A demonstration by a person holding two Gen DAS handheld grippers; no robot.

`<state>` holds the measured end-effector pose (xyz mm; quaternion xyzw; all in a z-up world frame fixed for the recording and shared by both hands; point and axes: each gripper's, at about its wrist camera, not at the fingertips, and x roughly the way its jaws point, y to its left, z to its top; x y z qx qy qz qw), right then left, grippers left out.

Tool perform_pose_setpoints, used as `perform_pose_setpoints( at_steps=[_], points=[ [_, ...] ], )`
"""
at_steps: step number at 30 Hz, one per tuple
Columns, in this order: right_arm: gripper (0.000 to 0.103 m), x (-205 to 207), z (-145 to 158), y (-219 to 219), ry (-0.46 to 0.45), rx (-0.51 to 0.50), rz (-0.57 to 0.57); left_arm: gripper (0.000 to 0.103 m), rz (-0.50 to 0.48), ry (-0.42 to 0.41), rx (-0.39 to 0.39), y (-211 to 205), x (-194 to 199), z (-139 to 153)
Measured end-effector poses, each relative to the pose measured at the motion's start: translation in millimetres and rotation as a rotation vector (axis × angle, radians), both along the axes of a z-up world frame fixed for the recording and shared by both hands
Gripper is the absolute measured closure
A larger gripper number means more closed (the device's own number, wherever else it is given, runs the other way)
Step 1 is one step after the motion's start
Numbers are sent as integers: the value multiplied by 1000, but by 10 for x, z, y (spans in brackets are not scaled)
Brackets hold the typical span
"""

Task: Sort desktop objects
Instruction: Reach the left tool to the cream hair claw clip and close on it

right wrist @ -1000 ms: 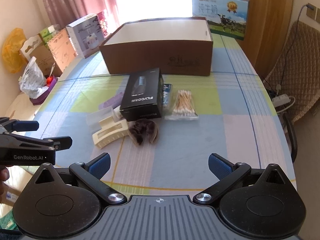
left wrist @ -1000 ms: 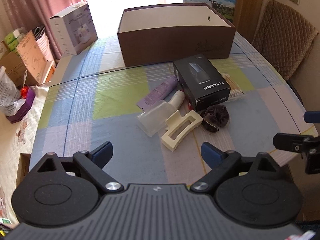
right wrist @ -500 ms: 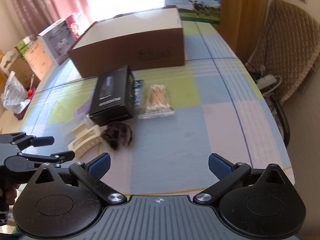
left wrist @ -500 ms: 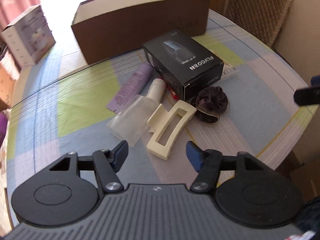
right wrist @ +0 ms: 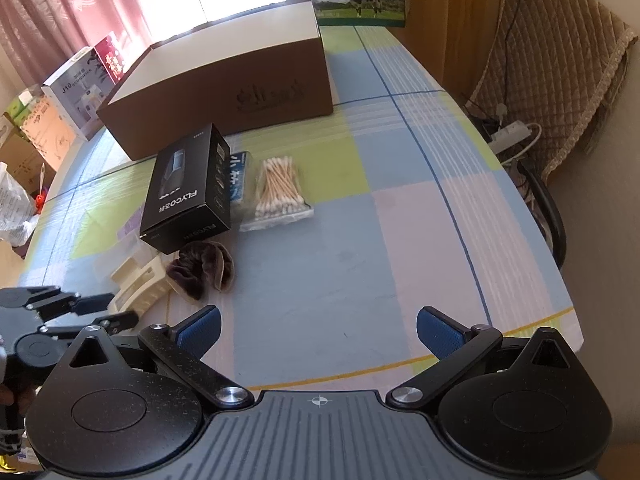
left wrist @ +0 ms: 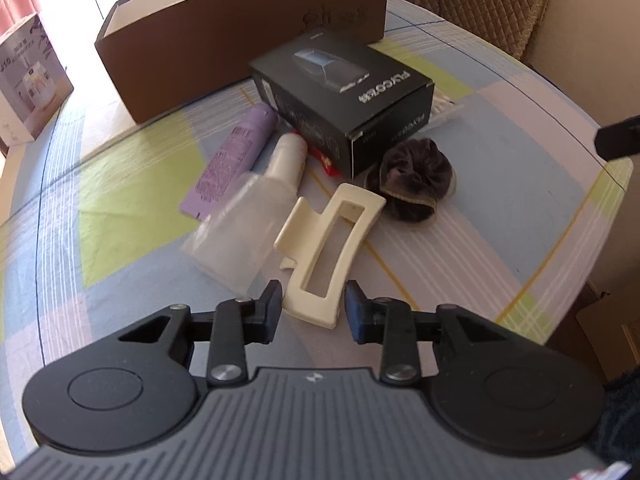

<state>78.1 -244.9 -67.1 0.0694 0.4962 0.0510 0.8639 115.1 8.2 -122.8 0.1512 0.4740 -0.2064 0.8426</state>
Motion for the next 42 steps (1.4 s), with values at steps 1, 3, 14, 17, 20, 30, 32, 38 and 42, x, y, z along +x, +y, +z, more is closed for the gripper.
perform_pose_setpoints(
  at_steps=[1, 3, 14, 17, 20, 30, 32, 38, 42],
  points=[
    [2, 4, -6, -1, 2, 1, -1, 74, 0, 2, 4, 25, -34, 4],
    [2, 10, -18, -6, 5, 1, 2, 74, 6, 4, 16, 82, -108, 13],
    [2, 18, -64, -9, 12, 6, 14, 52, -30, -17, 49, 174, -246, 96],
    [2, 16, -66, -46, 14, 5, 3, 42, -66, -47, 64, 109, -158, 98],
    [2, 13, -74, -96, 18, 5, -13, 39, -111, -56, 89, 15, -76, 47],
    [2, 32, -107, -191, 38, 14, -48, 63, -115, -8, 80, -38, -32, -87],
    [2, 54, -112, -167, 38, 16, -36, 66, -107, -12, 75, -29, -43, -70],
    [2, 139, -141, -40, 38, 18, 13, 67, -39, -17, 59, 71, -86, 14],
    [2, 227, -131, 74, 19, 25, 49, 67, 17, -35, 40, 201, -134, 146]
  ],
)
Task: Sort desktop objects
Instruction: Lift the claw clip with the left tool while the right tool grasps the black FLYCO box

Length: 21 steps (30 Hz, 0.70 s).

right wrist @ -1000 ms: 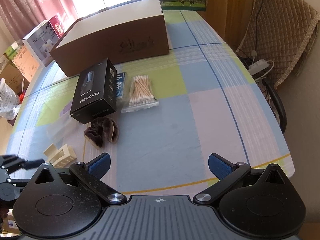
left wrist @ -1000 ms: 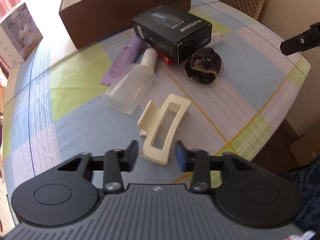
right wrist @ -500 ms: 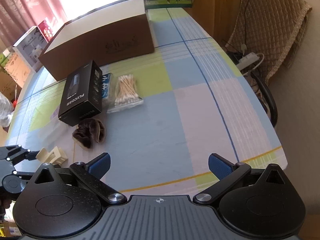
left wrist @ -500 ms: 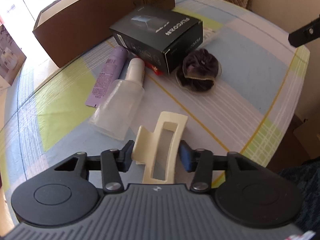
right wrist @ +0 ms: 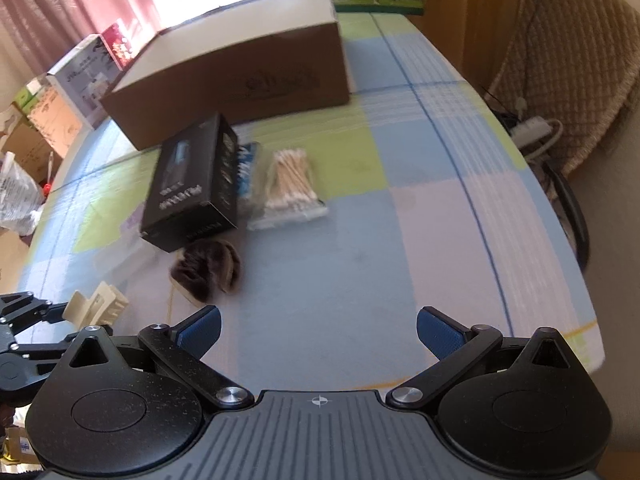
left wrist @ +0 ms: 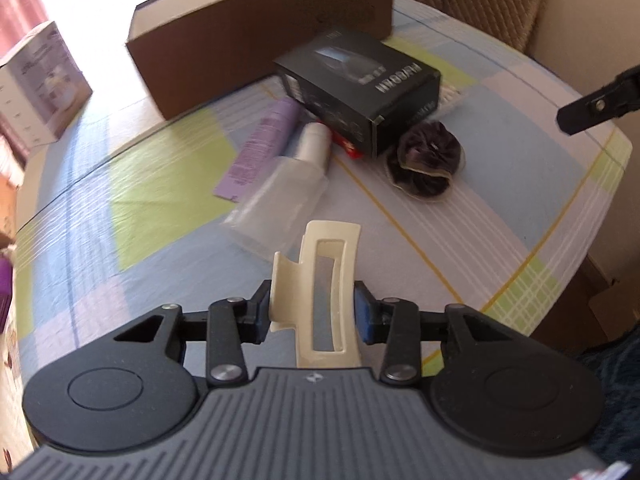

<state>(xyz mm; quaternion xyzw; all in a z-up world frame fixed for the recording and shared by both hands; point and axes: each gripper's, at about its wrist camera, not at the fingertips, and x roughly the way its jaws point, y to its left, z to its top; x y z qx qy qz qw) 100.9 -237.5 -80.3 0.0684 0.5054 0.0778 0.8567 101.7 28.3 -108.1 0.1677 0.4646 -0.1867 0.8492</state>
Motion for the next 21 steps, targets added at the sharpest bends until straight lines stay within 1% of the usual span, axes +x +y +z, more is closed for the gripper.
perform_pose_setpoints(
  at_steps=[4, 7, 12, 14, 17, 21],
  points=[
    [2, 110, 53, 199, -49, -2, 66, 67, 85, -33, -17, 215, 15, 173],
    [2, 218, 92, 410, -84, -11, 126, 67, 157, -61, -22, 393, 100, 280],
    [2, 434, 132, 810, -136, -24, 220, 67, 255, -81, -18, 634, 336, 362],
    [2, 526, 110, 919, -149, -38, 238, 67, 286, -79, -24, 713, 443, 371],
    [2, 700, 62, 1099, -160, -53, 252, 67, 317, -76, -29, 803, 610, 368],
    [2, 875, -34, 1254, -162, -74, 258, 67, 320, -73, -42, 887, 792, 352]
  ],
)
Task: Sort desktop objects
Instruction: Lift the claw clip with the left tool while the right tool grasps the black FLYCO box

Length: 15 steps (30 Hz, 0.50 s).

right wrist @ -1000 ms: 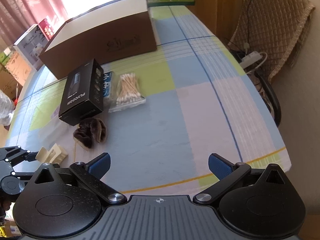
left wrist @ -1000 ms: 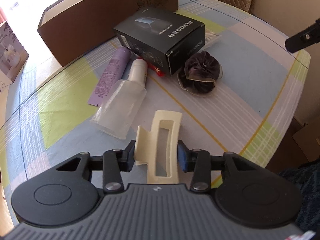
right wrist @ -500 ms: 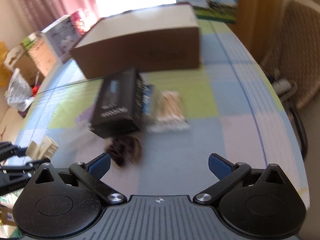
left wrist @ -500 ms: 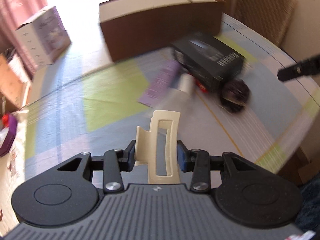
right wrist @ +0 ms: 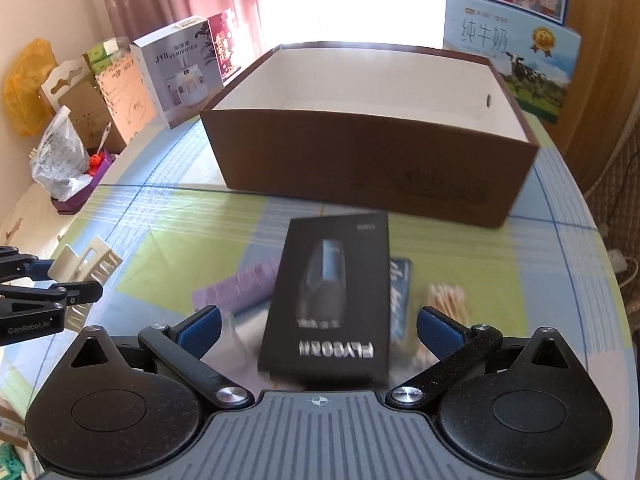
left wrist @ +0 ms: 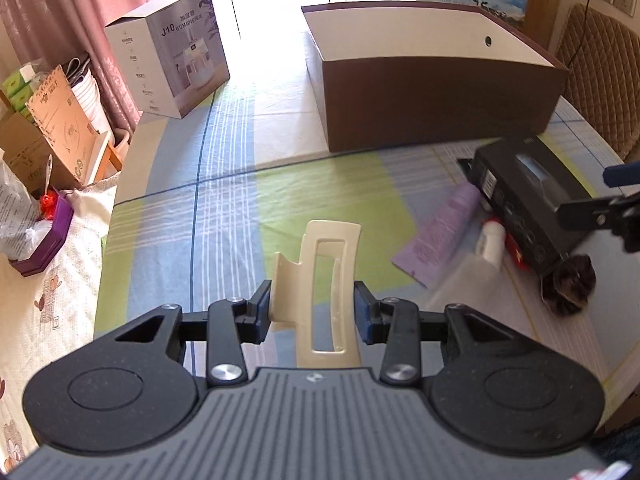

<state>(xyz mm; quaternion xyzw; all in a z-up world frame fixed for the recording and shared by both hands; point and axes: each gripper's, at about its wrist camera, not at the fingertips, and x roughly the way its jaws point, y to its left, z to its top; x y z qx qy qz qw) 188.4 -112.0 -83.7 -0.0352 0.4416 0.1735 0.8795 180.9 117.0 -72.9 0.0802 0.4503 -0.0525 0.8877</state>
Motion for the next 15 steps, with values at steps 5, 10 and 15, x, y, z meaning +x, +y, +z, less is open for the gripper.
perform_pose_setpoints(
  at_steps=[5, 10, 15],
  points=[
    [2, 206, -159, 132, 21, -55, -23, 67, -14, 12, -15, 17, 203, -56],
    [2, 352, -311, 246, 34, -135, -38, 67, -35, 25, -33, 50, 370, -127],
    [26, 416, -452, 350, 25, -222, -22, 67, -57, 41, -37, 43, 474, -185]
  ],
)
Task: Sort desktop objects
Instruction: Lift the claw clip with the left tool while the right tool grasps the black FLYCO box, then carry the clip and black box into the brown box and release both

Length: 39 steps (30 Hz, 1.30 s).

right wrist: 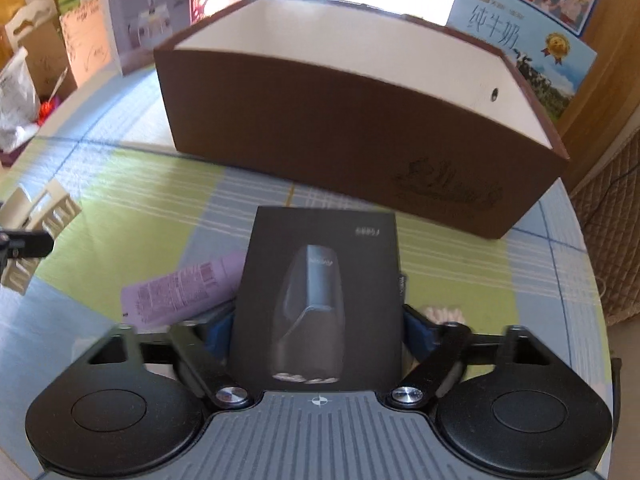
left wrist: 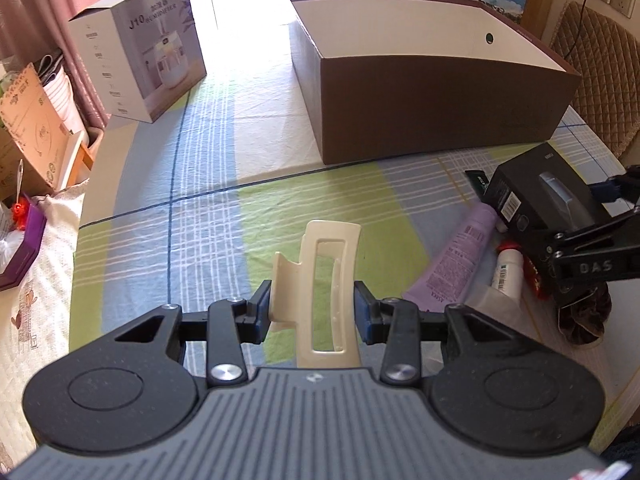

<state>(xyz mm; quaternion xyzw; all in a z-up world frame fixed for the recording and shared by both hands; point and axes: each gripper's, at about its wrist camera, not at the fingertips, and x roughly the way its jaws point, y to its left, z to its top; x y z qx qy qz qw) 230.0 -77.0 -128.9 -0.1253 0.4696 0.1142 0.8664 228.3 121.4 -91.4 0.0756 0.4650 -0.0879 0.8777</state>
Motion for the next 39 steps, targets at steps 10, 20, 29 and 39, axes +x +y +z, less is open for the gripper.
perform_pose_setpoints(
  at_steps=[10, 20, 29, 39],
  points=[
    [27, 39, 327, -172, -33, 105, -17, 67, -12, -42, -39, -145, 174, 282],
    [27, 581, 1051, -294, -167, 249, -44, 67, 28, -131, -123, -465, 897, 801],
    [27, 1462, 1226, -437, -244, 333, -83, 67, 44, -143, -225, -787, 1819, 938],
    [27, 2375, 590, -607, -95, 283, -159, 67, 88, 38, -220, -1013, 2734, 337]
  ],
)
